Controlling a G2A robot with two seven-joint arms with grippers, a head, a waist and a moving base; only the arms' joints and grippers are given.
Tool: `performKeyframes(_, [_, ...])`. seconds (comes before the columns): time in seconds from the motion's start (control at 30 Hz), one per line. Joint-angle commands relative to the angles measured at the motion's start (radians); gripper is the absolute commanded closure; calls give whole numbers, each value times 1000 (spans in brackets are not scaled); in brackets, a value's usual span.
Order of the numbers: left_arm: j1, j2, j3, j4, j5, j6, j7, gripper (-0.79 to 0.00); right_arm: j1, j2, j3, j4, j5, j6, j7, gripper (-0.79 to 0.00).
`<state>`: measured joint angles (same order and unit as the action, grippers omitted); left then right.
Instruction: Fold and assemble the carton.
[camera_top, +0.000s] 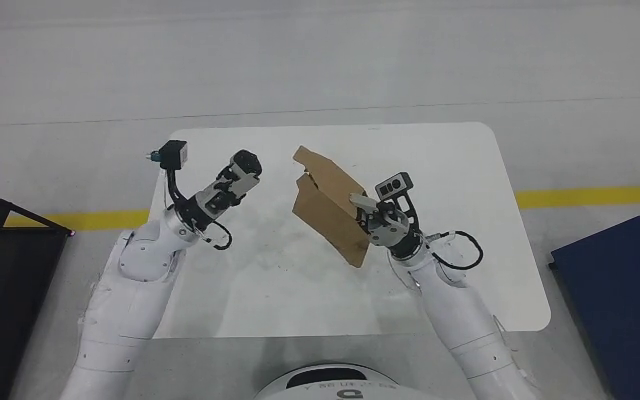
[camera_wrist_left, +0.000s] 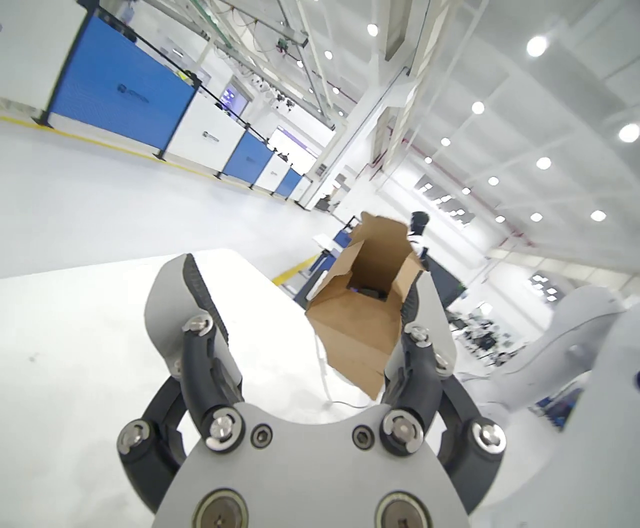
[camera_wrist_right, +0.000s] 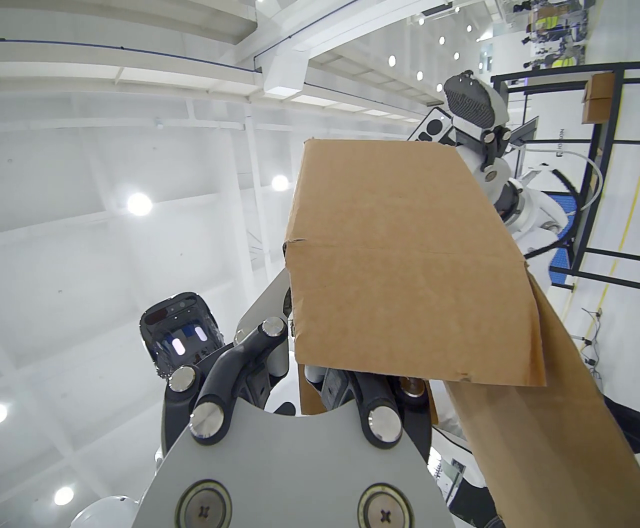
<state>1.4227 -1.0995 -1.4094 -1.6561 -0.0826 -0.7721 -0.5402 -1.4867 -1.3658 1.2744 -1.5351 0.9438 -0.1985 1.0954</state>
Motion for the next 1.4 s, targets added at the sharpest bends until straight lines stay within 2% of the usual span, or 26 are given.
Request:
performKeyframes(0.0, [0, -1, 1, 1, 103, -6, 62, -785, 1, 0, -1, 1, 2, -1, 0, 0])
performKeyframes(0.23, [0, -1, 1, 1, 103, -6, 62, -785, 1, 0, -1, 1, 2, -1, 0, 0])
performKeyframes(0.3, [6, 0, 13, -3, 101, 40, 44, -785, 1, 0, -1, 1, 2, -1, 0, 0])
performKeyframes(0.37, [4, 0, 24, 4, -30, 105, 5, -785, -1, 2, -1, -12, -27, -3, -1, 0])
performKeyframes(0.47, [-21, 13, 5, 36, -326, 277, -219, -785, -1, 17, 22, -10, -108, 29, 63, 0])
performKeyframes(0.5, [-37, 19, -3, 49, -448, 373, -348, -785, -1, 22, 32, -14, -148, 37, 78, 0])
performKeyframes(0.57, [-66, 31, -33, 91, -609, 487, -565, -785, -8, 32, 41, -31, -208, 49, 111, 0])
performKeyframes(0.67, [-99, 39, -43, 156, -756, 608, -814, -785, -20, 39, 46, -50, -236, 50, 129, 0])
performKeyframes(0.7, [-112, 40, -47, 172, -776, 607, -865, -785, -21, 40, 46, -54, -241, 48, 131, 0])
performKeyframes(0.87, [-138, 31, -6, 212, -902, 642, -964, -785, -25, 45, 46, -52, -237, 35, 122, 0])
performKeyframes(1.0, [-147, 20, 32, 186, -1036, 668, -996, -785, -26, 49, 45, -45, -227, 41, 108, 0])
performKeyframes(1.13, [-149, 25, 62, 151, -1012, 637, -996, -785, -29, 51, 35, -46, -223, 47, 100, 0])
performKeyframes(1.37, [-186, 28, 103, 180, -1000, 600, -996, -785, -23, 56, 14, -64, -226, 54, 97, 0])
